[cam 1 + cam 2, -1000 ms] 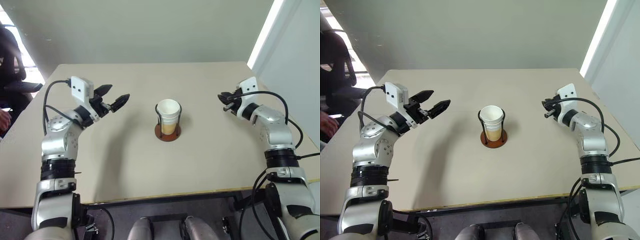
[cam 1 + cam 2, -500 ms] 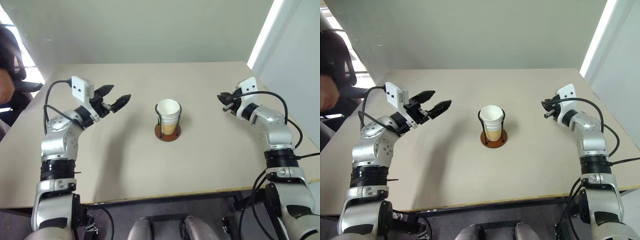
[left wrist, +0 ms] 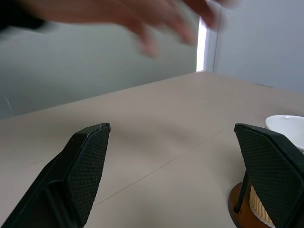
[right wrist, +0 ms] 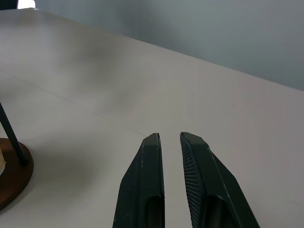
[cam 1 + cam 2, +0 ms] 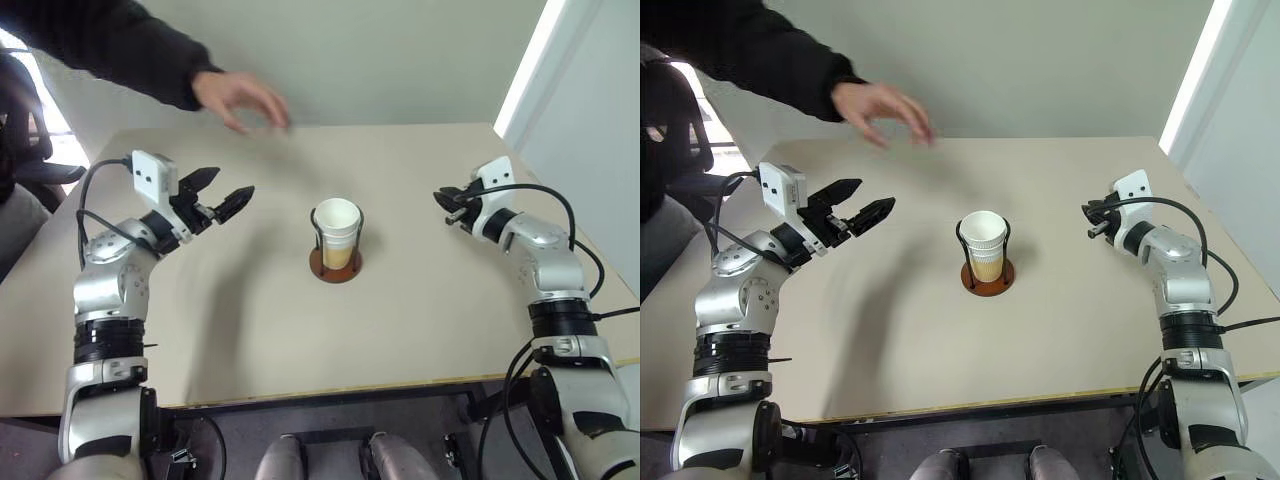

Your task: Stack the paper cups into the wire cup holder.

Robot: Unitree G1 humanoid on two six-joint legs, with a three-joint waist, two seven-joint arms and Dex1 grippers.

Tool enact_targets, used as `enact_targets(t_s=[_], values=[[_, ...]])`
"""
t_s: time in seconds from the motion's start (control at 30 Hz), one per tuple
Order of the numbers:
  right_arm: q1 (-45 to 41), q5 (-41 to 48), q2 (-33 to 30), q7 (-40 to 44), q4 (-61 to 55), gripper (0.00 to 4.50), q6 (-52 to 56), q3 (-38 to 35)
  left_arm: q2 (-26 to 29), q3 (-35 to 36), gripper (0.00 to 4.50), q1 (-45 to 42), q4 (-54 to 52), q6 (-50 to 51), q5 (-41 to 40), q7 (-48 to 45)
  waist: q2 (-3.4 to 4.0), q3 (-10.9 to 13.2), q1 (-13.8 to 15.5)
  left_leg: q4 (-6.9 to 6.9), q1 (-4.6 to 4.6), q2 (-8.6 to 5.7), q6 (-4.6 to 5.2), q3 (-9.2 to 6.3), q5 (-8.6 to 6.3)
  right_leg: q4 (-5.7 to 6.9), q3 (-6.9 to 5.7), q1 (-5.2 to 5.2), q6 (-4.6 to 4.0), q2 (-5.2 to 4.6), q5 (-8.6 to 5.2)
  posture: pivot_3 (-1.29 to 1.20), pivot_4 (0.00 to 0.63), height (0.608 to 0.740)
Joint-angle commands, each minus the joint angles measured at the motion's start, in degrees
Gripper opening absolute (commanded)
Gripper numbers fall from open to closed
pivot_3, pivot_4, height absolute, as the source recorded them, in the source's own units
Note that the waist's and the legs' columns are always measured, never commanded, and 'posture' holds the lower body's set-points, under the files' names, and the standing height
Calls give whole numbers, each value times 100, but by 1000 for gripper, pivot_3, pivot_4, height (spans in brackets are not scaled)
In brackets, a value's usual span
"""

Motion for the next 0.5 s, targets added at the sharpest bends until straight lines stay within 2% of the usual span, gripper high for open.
enact_targets(t_s=[0.03,0.5], values=[[-61,103,-113,59,-262,570,-5,-61,54,142,4500,-28,-114,-57,-61,3,0,0,0,0,0,0,0,0,0,0,0,0,0,0,0,0,150,740],[-59,108,-146,120,-281,570,51,-64,74,163,4500,-68,-41,-83,-50,4,0,0,0,0,0,0,0,0,0,0,0,0,0,0,0,0,150,740]])
